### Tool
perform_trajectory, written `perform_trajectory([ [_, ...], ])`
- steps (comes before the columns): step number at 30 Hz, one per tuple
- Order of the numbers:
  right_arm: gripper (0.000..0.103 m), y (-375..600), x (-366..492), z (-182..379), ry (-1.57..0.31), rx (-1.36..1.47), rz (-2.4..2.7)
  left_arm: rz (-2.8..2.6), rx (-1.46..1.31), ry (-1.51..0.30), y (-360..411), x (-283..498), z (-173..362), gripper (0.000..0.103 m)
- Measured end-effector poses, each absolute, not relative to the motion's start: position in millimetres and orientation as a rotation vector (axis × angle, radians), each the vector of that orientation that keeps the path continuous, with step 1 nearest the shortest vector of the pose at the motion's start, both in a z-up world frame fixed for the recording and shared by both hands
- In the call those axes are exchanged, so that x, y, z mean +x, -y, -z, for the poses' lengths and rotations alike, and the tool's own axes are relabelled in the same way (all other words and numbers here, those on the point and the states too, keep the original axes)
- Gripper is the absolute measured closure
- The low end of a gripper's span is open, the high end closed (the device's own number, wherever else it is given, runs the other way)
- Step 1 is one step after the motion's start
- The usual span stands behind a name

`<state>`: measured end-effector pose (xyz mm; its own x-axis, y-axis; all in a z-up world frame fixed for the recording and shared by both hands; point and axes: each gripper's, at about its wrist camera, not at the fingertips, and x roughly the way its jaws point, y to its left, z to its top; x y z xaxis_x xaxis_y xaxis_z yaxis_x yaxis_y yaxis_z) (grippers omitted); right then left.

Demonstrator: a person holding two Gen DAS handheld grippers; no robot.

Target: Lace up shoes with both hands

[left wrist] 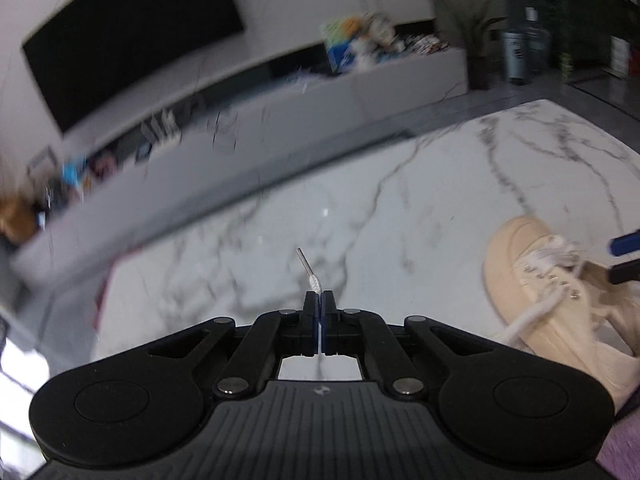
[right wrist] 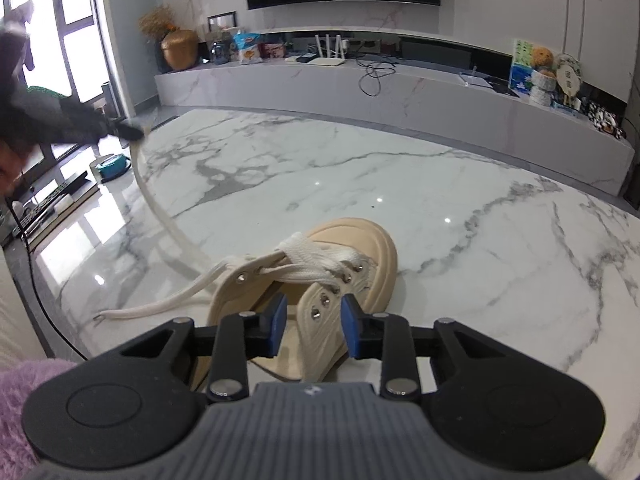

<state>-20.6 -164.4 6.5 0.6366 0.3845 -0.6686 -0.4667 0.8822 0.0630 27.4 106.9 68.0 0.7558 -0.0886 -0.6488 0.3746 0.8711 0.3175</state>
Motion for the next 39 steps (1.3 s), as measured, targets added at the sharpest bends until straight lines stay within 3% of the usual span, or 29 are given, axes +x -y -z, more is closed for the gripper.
perform_trajectory([
  [2,0.075,163.5,-20.9,-6.6,-0.737,-0.124,-0.493,0.291,0.500,-0.630,-100.0,14.8,-82.7,0.103],
  [3,0.087,163.4,-20.7,-6.4,-0.740,-0.125,-0.495,0.304,0.521,-0.611,-96.4,8.5,-88.8,0.103],
  [4,0.091,164.0,-20.3,-6.1,-0.745,-0.122,-0.496,0.313,0.539,-0.595,-92.5,2.6,-95.7,0.103],
  [13,0.091,169.5,-21.7,-6.2,-0.748,-0.102,-0.482,0.286,0.753,-0.539,-78.7,-29.6,-121.2,0.103],
  [23,0.094,172.3,-20.9,-4.9,-0.747,-0.070,-0.491,0.323,0.730,-0.559,-80.0,-42.4,-117.7,0.103],
  [39,0.099,195.5,-14.5,-0.1,-0.770,0.077,-0.457,0.822,0.838,-0.604,42.0,-28.9,-32.7,0.103],
])
